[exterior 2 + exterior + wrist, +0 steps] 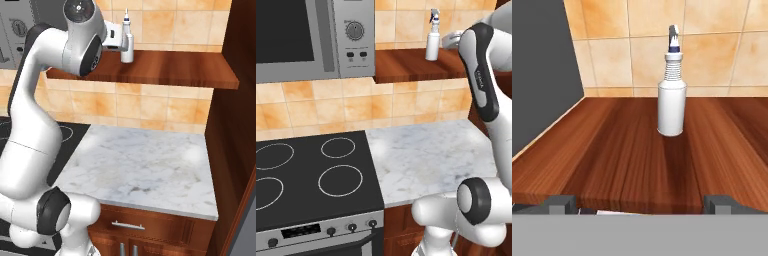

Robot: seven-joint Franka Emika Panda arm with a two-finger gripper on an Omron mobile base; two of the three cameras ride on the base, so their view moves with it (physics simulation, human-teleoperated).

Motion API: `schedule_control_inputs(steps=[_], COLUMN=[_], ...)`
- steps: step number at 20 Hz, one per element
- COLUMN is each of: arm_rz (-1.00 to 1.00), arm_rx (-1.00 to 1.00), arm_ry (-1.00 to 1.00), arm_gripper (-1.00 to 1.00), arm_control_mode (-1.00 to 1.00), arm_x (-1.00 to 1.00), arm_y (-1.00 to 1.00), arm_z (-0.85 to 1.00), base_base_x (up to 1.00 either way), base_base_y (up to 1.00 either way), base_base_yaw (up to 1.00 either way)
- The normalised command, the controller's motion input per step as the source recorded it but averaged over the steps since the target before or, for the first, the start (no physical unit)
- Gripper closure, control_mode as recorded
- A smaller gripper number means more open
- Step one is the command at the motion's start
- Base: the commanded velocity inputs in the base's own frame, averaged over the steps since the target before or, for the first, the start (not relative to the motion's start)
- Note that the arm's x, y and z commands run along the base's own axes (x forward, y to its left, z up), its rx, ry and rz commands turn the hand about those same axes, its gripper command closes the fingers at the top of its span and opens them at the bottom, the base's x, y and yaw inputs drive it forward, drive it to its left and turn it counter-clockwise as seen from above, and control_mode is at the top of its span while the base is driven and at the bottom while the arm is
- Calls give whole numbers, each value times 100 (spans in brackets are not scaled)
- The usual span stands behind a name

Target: Move the cutting board and knife to the sink. Then move spray from the shelves to the counter.

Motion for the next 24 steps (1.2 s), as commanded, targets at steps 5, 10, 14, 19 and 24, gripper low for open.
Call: schedule_control_inputs(steps=[5, 10, 14, 19, 24], arm_rz=[3, 0, 0, 0, 0], arm_rx=[0, 0, 0, -3, -8], arm_ry=[0, 0, 0, 0, 5], arm_gripper=[-100, -100, -100, -100, -100], arm_control_mode=[-100, -100, -100, -100, -100], arm_x=[56, 54, 50, 44, 38], arm_y=[-5, 0, -4, -6, -9], arm_z=[5, 1, 13, 12, 2], base_base_x=[0, 0, 0, 0, 0], base_base_y=[0, 0, 0, 0, 0], base_base_yaw=[0, 0, 0, 0, 0])
